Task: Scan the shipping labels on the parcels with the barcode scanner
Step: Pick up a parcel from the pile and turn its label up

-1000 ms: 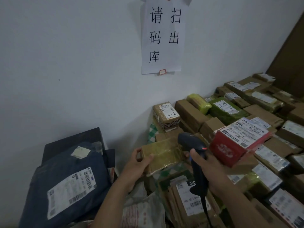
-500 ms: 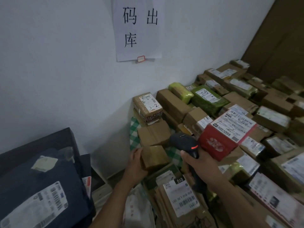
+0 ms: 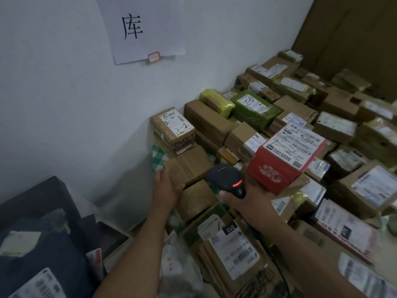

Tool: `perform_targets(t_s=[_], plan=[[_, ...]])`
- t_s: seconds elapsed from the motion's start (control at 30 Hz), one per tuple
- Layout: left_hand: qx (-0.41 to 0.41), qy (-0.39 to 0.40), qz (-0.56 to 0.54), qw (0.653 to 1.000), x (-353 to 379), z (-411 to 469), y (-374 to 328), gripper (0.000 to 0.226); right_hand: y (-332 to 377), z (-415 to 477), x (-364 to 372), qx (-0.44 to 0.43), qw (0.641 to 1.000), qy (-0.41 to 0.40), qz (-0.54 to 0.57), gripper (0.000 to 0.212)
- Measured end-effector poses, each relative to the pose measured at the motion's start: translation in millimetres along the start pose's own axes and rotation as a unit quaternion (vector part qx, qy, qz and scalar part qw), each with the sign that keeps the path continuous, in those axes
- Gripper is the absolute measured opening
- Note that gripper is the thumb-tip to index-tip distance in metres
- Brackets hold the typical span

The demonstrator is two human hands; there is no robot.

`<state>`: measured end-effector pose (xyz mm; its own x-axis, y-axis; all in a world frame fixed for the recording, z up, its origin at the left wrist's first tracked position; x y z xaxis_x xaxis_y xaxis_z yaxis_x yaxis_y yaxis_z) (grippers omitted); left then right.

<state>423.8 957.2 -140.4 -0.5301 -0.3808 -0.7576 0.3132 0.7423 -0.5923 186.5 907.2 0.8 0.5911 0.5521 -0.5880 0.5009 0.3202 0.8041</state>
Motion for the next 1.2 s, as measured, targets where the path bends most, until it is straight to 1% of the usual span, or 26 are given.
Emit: perform_targets(t_s=[0.07, 0.13, 0.2, 0.23, 0.33, 0.43, 0.53, 0.6, 0.67, 0.73, 0.8, 0.87, 0.93, 0.97, 1.03, 1.1, 1.13, 1.2], plan=[[0.004, 0.032, 0.070, 0.997, 7.8, 22.1, -5.4, 0.107, -2.9, 0.6, 2.8, 0.007, 1.000, 0.002, -0.006, 0.028], [0.017, 0.068, 0.157, 0.985, 15.4, 38.2, -6.9, 0.122, -5.1, 0.9, 3.9, 0.013, 1.000, 0.006, -0.009, 0.023], [0.023, 0.094, 0.215, 0.972, 18.6, 48.6, -5.9, 0.131, -6.4, 1.1, 4.8, 0.015, 1.000, 0.012, -0.006, 0.021], [0.026, 0.103, 0.225, 0.968, 18.4, 51.2, -6.2, 0.132, -6.9, 1.1, 4.4, 0.017, 1.000, 0.012, -0.004, 0.020], [0.025, 0.116, 0.205, 0.972, 15.8, 50.9, -10.9, 0.133, -6.6, 0.5, 1.7, 0.012, 1.000, 0.001, 0.000, 0.019], [0.029, 0.098, 0.160, 0.982, 7.0, 39.2, -19.2, 0.130, -5.1, -2.0, 0.3, 0.002, 1.000, -0.001, 0.009, 0.020], [0.040, 0.067, 0.075, 0.994, -14.4, 16.3, -31.6, 0.129, -5.2, -5.8, -1.8, 0.004, 1.000, -0.001, 0.030, 0.019], [0.042, 0.058, 0.008, 0.997, -33.0, -4.8, -37.8, 0.128, -1.8, -8.2, -3.3, 0.000, 0.999, 0.004, 0.038, 0.025], [0.050, 0.039, -0.052, 0.997, -53.6, -27.1, -41.1, 0.120, 3.5, -11.2, -4.6, -0.010, 0.999, 0.006, 0.052, 0.026], [0.053, 0.010, -0.097, 0.994, -75.7, -51.2, -42.8, 0.109, 9.9, -15.4, -6.2, -0.024, 0.996, 0.004, 0.087, 0.016], [0.030, -0.018, -0.142, 0.989, -95.4, -73.8, -40.2, 0.098, 14.8, -19.8, -8.1, -0.040, 0.991, -0.008, 0.128, 0.011], [-0.009, -0.022, -0.226, 0.974, -111.7, -94.4, -34.9, 0.074, 20.1, -24.8, -10.9, -0.054, 0.986, -0.016, 0.154, 0.010], [-0.039, 0.005, -0.326, 0.945, -122.5, -114.1, -29.7, 0.047, 27.6, -29.8, -13.7, -0.076, 0.981, -0.015, 0.177, 0.012], [-0.048, 0.024, -0.361, 0.931, -126.5, -123.5, -28.1, 0.037, 31.7, -32.2, -14.6, -0.086, 0.978, -0.009, 0.191, 0.016], [-0.049, 0.055, -0.398, 0.914, -134.3, -141.5, -26.8, 0.024, 36.6, -36.4, -14.7, -0.092, 0.972, 0.007, 0.217, 0.021], [-0.047, 0.073, -0.409, 0.909, -142.3, -157.5, -26.8, 0.014, 39.6, -40.4, -14.4, -0.091, 0.965, 0.018, 0.246, 0.020], [-0.049, 0.077, -0.406, 0.909, -145.5, -164.1, -25.2, 0.012, 40.3, -42.0, -14.3, -0.091, 0.960, 0.021, 0.264, 0.019], [-0.056, 0.073, -0.387, 0.918, -151.3, -173.3, -18.1, 0.017, 43.0, -45.3, -16.3, -0.087, 0.950, 0.016, 0.298, 0.019]])
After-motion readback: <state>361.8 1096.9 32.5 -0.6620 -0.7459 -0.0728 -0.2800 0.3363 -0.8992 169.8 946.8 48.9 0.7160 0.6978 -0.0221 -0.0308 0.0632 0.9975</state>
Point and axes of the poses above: each hand's wrist, its own z-axis towards the middle knuckle, its own x-axis out of the palm, y = z × x, the point moved 6 cm from there along z, towards the middle knuckle, and after that the axes turned 13 degrees about -x, right-handed, at the moved point
